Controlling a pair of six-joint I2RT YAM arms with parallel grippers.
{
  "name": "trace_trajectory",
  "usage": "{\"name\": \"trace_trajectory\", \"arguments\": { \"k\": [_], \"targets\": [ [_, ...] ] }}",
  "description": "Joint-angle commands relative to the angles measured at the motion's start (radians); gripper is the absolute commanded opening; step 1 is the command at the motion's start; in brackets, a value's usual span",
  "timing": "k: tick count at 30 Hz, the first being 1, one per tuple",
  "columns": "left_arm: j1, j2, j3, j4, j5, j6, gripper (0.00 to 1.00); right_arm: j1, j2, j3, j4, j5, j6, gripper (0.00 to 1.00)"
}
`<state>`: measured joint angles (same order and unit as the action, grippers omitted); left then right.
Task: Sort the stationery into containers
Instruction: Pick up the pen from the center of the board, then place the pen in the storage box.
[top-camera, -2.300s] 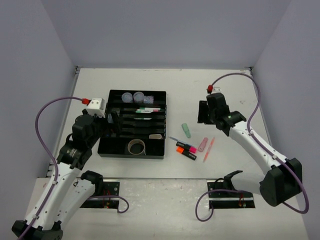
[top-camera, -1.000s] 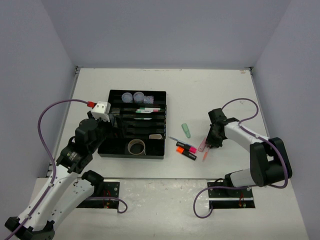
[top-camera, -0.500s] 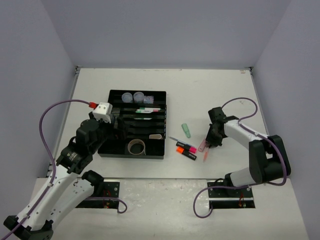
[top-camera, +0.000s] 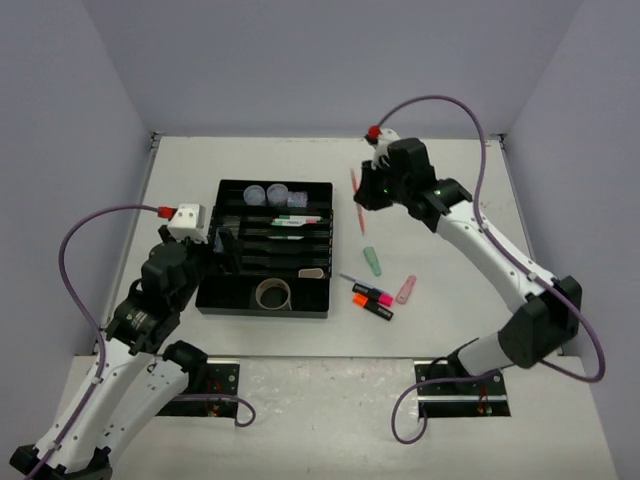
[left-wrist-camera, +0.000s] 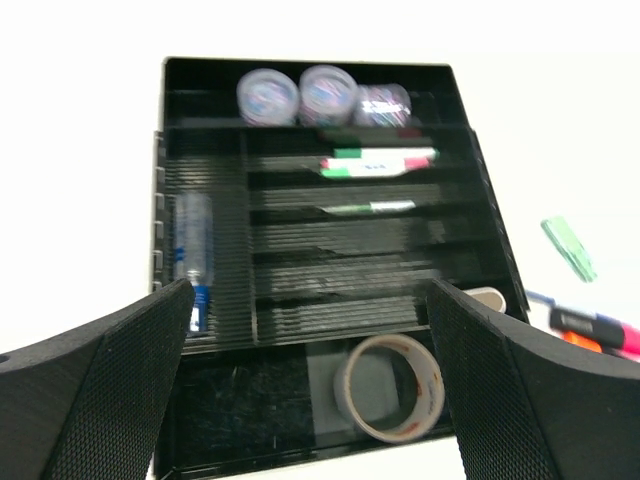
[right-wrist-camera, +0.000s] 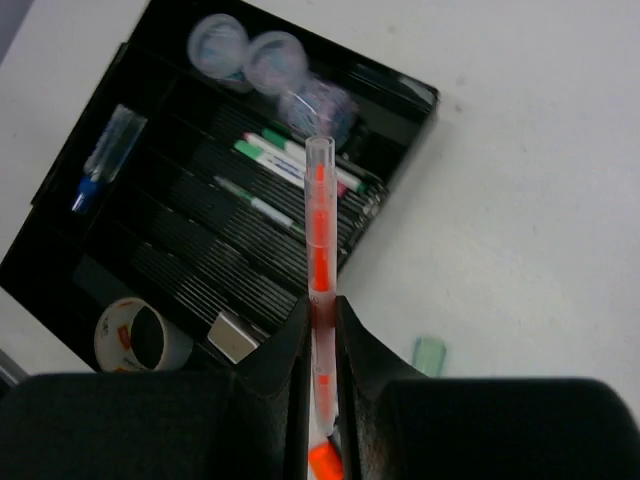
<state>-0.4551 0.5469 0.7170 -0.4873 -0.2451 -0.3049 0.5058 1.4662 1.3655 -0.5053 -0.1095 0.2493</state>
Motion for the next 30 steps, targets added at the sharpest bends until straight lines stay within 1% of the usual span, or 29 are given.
{"name": "trace_trajectory", "arguments": {
  "k": [1,4,5,7,9,12,14,22,25,30],
  "targets": [
    [0.067,-0.056,0.030,0.024,-0.080,-0.031,1.00,0.040,0.250,0.261,0.045,-0.332,-0.479,0.00],
    [0.096,-0.079,0.022,0.032,-0.093,-0.034,1.00,0.078,0.397,0.453,-0.092,-0.364,-0.720,0.00],
    [0.106,-0.081,0.018,0.036,-0.090,-0.034,1.00,0.094,0.458,0.533,-0.114,-0.344,-0.745,0.00],
    [0.120,-0.074,0.018,0.038,-0.081,-0.033,1.00,0.117,0.545,0.636,-0.193,-0.318,-0.822,0.00],
    [0.129,-0.062,0.019,0.039,-0.073,-0.031,1.00,0.149,0.593,0.678,-0.238,-0.275,-0.899,0.00],
    [0.138,-0.052,0.020,0.042,-0.064,-0.030,1.00,0.181,0.637,0.656,-0.221,-0.229,-0.964,0.00],
    [0.139,-0.047,0.019,0.041,-0.062,-0.028,1.00,0.192,0.651,0.629,-0.199,-0.222,-0.964,0.00],
    [0.141,-0.038,0.015,0.045,-0.039,-0.024,1.00,0.233,0.732,0.629,-0.165,-0.213,-0.989,0.00],
    [0.141,-0.041,0.013,0.045,-0.040,-0.023,1.00,0.242,0.767,0.657,-0.178,-0.201,-0.985,0.01],
    [0.141,-0.048,0.012,0.042,-0.033,-0.022,1.00,0.255,0.801,0.672,-0.173,-0.146,-0.984,0.07]
  ]
}}
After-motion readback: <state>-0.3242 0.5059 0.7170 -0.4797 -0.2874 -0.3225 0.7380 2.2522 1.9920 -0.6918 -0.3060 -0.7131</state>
